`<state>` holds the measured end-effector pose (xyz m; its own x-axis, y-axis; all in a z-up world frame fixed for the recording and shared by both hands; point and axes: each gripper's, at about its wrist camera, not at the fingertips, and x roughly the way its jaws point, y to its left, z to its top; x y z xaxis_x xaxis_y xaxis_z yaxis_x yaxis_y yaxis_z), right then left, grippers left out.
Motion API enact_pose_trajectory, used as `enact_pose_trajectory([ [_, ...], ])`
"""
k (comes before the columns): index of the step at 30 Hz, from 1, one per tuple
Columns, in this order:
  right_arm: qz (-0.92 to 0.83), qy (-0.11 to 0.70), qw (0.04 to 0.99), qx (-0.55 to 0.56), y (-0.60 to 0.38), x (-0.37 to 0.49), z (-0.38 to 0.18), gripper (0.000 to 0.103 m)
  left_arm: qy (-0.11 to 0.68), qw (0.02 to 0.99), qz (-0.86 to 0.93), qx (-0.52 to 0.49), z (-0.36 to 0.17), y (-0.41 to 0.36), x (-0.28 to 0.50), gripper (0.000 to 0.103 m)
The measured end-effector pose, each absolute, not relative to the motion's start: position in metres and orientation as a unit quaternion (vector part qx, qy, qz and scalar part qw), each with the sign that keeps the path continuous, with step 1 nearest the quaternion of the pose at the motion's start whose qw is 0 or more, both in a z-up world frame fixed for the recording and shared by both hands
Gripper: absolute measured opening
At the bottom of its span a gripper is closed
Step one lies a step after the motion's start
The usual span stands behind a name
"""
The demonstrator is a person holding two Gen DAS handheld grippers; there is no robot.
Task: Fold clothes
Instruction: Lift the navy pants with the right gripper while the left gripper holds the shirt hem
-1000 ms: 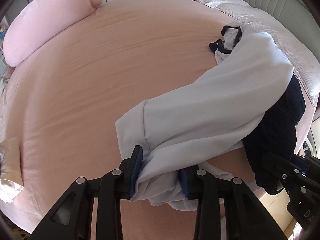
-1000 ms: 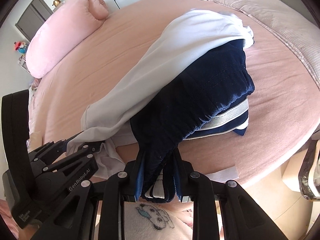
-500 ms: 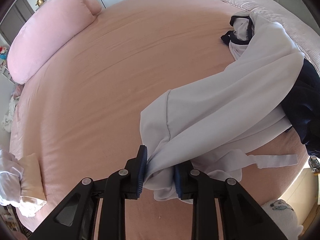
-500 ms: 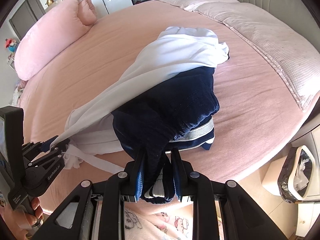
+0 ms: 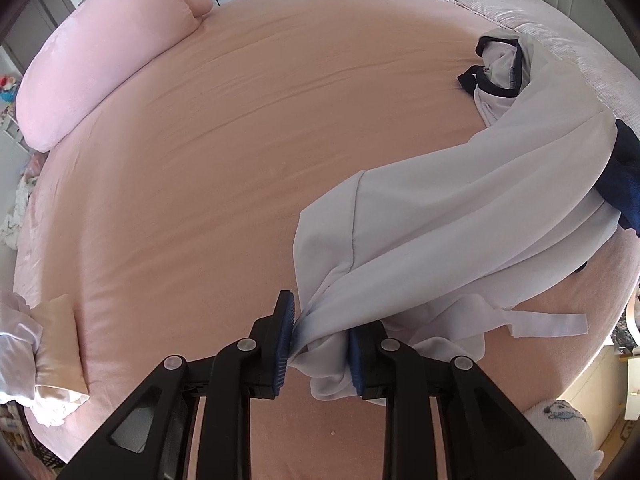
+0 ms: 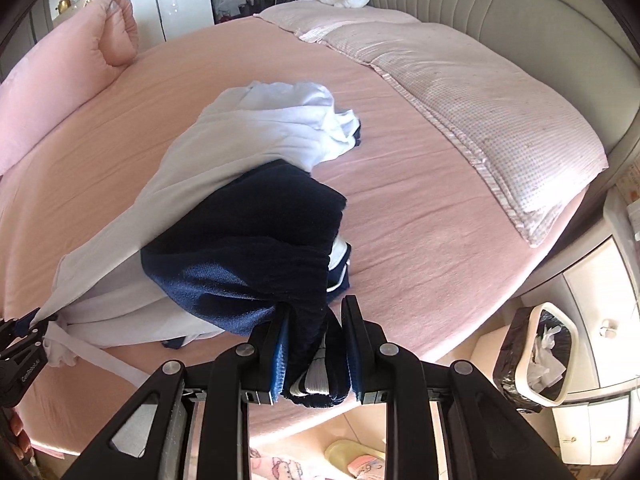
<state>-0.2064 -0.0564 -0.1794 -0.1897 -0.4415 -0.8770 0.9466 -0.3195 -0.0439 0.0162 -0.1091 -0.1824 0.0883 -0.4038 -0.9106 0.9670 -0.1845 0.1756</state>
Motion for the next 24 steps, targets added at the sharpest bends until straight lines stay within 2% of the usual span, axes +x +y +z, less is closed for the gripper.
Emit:
enact_pose_trajectory([
  [4,-0.712,0.310,0.487,0.400,-0.075,-0.238,-0.180,0.023,0.297,0.563,-0.604,0.480,-0.180,-0.133,0.020,0.022],
  [12,-0.744,0.338,0.457,0.352,-0.105,-0.269,-0.184,0.023,0.303,0.558,-0.601,0.485,-0.176,-0.132,0.029,0.024],
  [18,-0.754,0.328,0.449,0.351,-0.121,-0.300,-0.170,0.023,0.292,0.558,-0.597,0.496,-0.174,-0.133,0.023,0.024],
  [24,-0.789,0.336,0.420,0.296,-0.139,-0.316,-0.149,0.023,0.299,0.558,-0.594,0.497,-0.171,-0.137,0.023,0.024],
])
